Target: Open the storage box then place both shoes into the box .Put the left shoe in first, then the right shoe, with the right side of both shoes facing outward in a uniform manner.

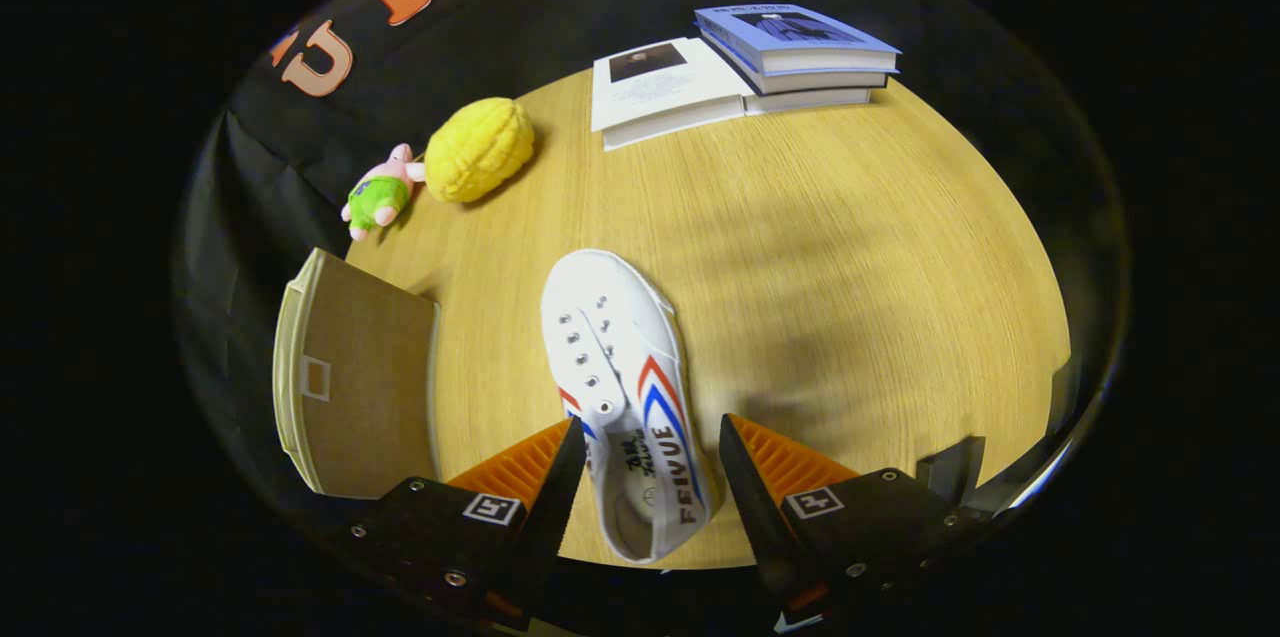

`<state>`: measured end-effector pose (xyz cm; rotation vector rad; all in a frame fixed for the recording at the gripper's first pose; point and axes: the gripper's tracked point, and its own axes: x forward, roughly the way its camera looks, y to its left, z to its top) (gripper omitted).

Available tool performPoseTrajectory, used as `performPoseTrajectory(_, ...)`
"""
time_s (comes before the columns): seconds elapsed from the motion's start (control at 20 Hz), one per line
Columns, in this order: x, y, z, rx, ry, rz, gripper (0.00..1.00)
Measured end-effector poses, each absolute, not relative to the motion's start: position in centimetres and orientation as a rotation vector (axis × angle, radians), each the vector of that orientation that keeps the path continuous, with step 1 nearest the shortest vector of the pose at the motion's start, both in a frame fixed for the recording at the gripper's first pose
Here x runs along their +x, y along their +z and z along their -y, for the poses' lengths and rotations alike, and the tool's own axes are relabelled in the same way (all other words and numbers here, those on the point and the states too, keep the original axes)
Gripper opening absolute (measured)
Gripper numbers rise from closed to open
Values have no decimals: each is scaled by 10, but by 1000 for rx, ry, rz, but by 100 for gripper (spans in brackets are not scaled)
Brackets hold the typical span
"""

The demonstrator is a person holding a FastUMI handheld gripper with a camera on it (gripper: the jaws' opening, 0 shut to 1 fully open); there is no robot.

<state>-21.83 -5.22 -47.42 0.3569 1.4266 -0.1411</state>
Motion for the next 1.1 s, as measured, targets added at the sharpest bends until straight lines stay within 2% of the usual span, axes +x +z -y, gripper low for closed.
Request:
performPoseTrajectory(0.4, -225, -504, 55, 280, -147, -1483, 81)
performPoseTrajectory(0.5, -225, -505, 48, 319, -132, -1499, 77)
performPoseTrajectory(0.6, -226, -504, 41, 385, -161, -1520, 60)
performPoseTrajectory(0.65, -224, -505, 41, 397, -175, -1528, 42)
performPoseTrajectory(0.7, -224, -503, 39, 396, -166, -1530, 42)
performPoseTrajectory(0.95, -227, -499, 21, 494, -165, -1512, 19)
performPoseTrajectory(1.1, -223, -484, 7, 560, -155, -1477, 15)
